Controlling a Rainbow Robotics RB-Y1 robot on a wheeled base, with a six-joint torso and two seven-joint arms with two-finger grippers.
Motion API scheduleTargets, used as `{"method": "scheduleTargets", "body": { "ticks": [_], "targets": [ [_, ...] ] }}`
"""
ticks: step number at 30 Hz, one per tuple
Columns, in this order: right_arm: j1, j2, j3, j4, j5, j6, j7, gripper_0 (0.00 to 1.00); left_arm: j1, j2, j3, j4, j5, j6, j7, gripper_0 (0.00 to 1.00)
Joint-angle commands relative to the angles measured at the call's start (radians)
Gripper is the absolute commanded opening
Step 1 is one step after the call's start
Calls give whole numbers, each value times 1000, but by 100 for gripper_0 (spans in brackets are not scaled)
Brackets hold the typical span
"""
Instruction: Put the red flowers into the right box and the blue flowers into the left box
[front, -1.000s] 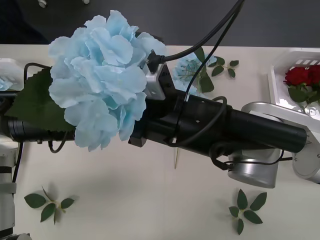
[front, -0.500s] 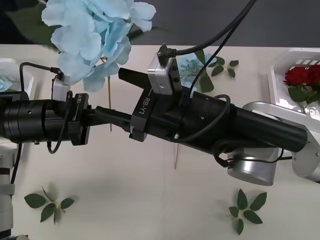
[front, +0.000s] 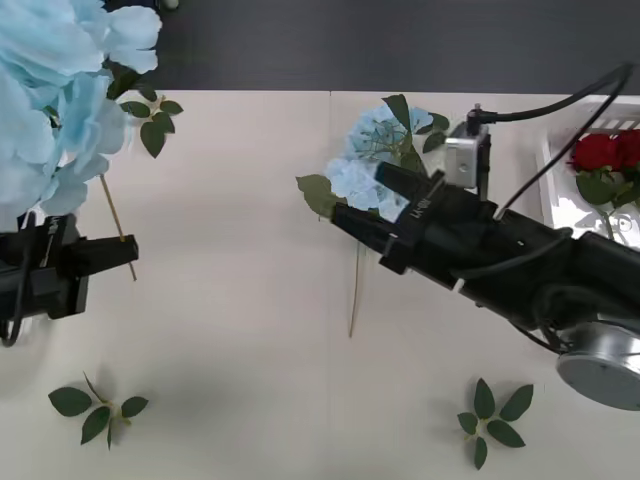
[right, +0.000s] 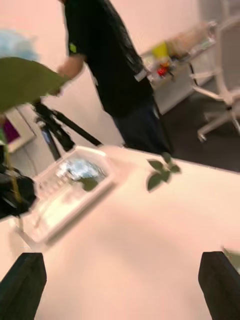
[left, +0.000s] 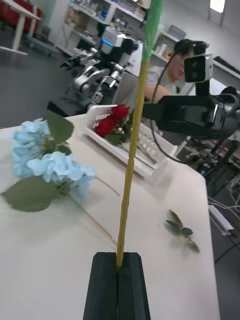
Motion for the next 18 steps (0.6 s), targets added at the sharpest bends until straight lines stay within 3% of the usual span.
{"method": "scheduleTargets", "body": {
  "ticks": [1, 11, 18],
  "targets": [
    [94, -34, -207, -119, -126, 161, -97, 90, 103, 42, 82, -76, 36, -59, -38, 0],
    [109, 8, -504, -146, -327, 589, -272, 90, 313, 87, 236, -194, -4, -257, 12, 0],
    [-81, 52, -539, -73, -389, 917, -491, 90, 425, 101, 268, -279, -142, -466, 173, 0]
  ]
}}
